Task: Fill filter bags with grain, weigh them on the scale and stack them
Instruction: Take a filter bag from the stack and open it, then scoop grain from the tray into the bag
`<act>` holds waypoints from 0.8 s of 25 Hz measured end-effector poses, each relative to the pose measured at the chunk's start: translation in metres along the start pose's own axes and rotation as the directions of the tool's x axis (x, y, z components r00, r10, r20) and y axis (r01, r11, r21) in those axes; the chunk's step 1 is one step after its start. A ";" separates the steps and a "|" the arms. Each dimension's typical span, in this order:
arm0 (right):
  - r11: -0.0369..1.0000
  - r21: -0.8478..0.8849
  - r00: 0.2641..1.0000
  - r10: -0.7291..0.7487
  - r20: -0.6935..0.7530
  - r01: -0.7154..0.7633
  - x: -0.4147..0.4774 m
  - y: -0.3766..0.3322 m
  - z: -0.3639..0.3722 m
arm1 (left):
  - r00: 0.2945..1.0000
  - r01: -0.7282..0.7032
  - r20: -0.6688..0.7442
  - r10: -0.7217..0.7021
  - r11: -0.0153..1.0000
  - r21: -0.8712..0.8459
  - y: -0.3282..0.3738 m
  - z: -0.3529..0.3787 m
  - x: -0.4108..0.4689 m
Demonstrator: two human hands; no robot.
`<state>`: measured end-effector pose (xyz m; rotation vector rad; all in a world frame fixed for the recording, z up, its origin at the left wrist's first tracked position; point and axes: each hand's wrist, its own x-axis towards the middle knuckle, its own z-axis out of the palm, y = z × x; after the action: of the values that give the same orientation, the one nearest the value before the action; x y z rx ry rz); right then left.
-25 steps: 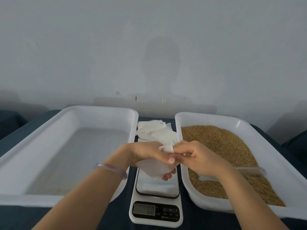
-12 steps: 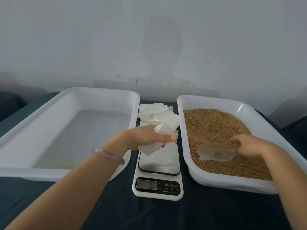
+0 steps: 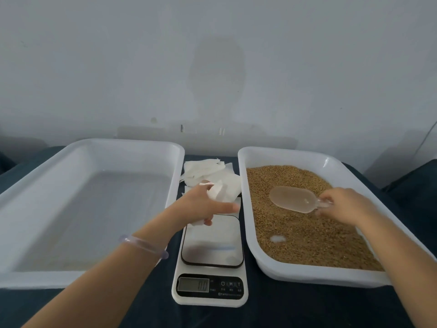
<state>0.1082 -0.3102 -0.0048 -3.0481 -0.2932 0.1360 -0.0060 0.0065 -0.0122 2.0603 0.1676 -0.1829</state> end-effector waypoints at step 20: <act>0.958 0.252 0.980 -0.166 0.106 0.135 -0.026 0.029 -0.004 | 0.930 -0.367 -0.042 0.365 0.923 -0.117 0.048 0.044 0.018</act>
<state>0.0884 -0.3436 -0.0014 -2.7655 -0.4779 0.3296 0.0185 -0.0536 0.0045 1.9309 -0.1921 0.0775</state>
